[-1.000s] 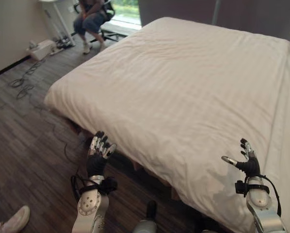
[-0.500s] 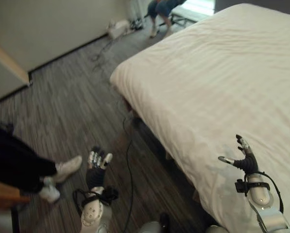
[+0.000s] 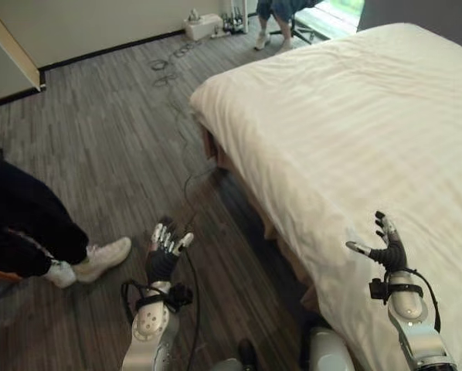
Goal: Making the bed.
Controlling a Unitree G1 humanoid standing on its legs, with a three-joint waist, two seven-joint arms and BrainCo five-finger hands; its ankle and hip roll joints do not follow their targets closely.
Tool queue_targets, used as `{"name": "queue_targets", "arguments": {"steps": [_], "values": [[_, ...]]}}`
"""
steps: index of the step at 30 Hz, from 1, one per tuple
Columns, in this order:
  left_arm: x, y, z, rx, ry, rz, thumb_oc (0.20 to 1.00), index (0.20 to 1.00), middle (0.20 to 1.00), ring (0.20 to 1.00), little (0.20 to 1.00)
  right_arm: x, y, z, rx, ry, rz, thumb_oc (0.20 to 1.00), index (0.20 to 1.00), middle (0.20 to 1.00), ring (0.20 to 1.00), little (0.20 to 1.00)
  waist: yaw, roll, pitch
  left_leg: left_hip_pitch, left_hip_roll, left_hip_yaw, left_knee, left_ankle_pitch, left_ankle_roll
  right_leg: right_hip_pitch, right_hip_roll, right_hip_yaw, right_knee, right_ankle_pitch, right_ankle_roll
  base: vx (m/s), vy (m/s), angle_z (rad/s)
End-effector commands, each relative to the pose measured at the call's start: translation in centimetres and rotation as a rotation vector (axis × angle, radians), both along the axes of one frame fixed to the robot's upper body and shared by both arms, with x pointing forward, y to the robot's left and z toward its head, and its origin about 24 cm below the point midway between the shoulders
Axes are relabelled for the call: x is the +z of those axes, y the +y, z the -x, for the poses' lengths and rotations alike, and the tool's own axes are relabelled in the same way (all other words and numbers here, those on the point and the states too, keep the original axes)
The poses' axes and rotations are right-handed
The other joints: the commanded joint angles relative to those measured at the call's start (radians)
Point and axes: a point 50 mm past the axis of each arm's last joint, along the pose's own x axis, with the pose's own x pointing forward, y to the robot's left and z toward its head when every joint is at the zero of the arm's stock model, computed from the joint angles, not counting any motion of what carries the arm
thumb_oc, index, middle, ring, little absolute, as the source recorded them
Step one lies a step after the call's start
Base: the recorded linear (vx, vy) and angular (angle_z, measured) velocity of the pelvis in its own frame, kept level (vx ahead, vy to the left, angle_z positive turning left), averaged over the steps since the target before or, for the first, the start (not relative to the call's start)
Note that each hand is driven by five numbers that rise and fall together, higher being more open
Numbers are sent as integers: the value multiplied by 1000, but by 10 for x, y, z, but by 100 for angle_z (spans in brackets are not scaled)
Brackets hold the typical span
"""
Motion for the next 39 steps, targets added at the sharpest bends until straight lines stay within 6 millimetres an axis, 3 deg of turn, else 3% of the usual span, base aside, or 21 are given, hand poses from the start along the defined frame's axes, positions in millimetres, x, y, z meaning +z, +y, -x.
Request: {"name": "queue_targets", "arguments": {"steps": [1,2,3,4,10,22,31,39], "values": [[21,4,2,-11,-107,-54,1000,1000,1000,1000,1000,20,7,-11,5,-120,1,1000,1000,1000,1000,1000,7,28,-1,85,50,-38,-20,-141,-16,55,41,72,13,-14,-45,-58,-57,-6],[21,4,2,-11,-108,-55,1000,1000,1000,1000,1000,20,7,-11,5,-120,0,1000,1000,1000,1000,1000,8,29,-3,82,51,-37,-21,-137,-16,53,43,72,8,-9,-47,-7,-174,-1],[20,6,4,-9,-102,-55,1000,1000,1000,1000,1000,18,6,-9,-6,-119,-24,1000,1000,1000,1000,1000,16,5,-25,63,41,-56,-10,-143,-18,162,38,149,-118,-50,-57,30,-186,15],[19,7,7,-7,-93,-46,1000,1000,1000,1000,1000,16,7,-8,-7,-113,-39,1000,1000,1000,1000,1000,26,-5,-36,55,33,-62,-3,-141,-21,205,42,171,-190,-60,-64,30,-186,21],[12,15,18,45,-76,0,1000,1000,1000,1000,1000,26,11,-13,38,-140,-26,1000,1000,1000,1000,1000,61,-6,-69,38,49,-29,25,-135,-40,293,15,139,-397,-6,-56,11,-124,-12],[18,23,23,81,-107,14,1000,1000,1000,1000,1000,38,12,-8,60,-196,-34,1000,1000,1000,1000,1000,54,9,-60,61,62,-55,-5,-108,-61,339,32,91,-432,-18,-66,22,-54,6],[12,23,25,90,-75,8,1000,1000,1000,1000,1000,23,16,-9,68,-124,-92,1000,1000,1000,1000,1000,51,5,-66,78,64,-59,-16,-105,-64,358,35,77,-440,-18,-69,-2,-7,2],[12,25,24,94,-70,-9,1000,1000,1000,1000,1000,20,14,-10,64,-107,-112,1000,1000,1000,1000,1000,56,3,-73,83,58,-64,-19,-109,-62,362,30,69,-431,-21,-68,0,0,0]]}}
